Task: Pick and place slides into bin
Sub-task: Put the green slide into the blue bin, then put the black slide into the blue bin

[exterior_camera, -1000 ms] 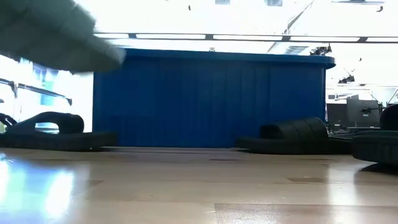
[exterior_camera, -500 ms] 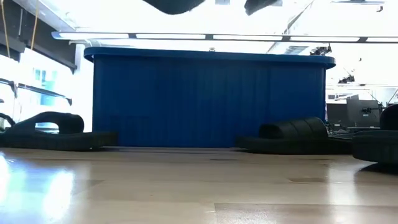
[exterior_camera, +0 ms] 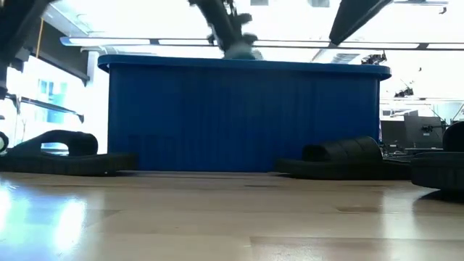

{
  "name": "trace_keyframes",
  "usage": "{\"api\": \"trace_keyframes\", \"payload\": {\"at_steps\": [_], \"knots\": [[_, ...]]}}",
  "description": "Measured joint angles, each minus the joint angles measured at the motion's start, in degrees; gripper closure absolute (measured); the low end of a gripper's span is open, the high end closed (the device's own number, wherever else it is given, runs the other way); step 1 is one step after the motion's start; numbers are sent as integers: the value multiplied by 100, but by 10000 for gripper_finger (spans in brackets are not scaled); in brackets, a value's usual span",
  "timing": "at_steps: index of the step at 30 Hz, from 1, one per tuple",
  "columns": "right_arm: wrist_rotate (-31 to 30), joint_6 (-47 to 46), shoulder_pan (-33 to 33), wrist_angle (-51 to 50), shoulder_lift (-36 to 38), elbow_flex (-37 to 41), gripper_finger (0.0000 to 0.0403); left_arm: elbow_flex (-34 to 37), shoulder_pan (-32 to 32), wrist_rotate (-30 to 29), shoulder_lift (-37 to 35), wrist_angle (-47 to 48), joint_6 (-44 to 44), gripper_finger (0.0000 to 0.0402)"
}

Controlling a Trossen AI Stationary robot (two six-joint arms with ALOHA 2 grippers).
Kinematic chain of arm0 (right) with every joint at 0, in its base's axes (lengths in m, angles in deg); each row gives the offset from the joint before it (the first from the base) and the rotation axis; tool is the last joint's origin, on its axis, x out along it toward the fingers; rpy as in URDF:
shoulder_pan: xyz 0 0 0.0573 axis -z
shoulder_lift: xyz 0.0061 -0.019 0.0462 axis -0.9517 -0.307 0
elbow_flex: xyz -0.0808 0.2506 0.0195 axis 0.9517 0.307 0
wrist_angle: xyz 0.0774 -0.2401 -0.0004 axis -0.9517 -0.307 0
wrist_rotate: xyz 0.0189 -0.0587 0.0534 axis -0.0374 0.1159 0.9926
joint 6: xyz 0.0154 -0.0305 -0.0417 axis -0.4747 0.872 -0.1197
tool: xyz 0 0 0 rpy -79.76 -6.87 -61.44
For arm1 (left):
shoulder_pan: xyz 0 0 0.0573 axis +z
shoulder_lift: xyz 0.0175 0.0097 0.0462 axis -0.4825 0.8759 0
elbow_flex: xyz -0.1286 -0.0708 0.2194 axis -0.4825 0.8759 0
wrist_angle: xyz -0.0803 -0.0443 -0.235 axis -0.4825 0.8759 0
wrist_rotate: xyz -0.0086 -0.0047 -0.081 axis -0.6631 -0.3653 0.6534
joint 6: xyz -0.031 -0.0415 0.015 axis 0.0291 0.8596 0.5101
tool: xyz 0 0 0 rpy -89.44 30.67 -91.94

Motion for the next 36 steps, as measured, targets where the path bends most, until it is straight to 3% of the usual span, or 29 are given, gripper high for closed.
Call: {"api": "trace_keyframes", "payload": {"at_steps": [6,13,26,36], "knots": [[-62,-23,-30,-19,-2,0,261,15,311,49,1067,-564,308,397],[-45,-77,-33,19,-3,-1,261,4,469,110,1760,-1122,745,387],[-45,-541,-88,66,-4,0,261,0,616,889,1900,-1169,380,275],[-45,-1209,-336,74,-4,0,261,-633,568,2148,1900,-1040,379,225]]}}
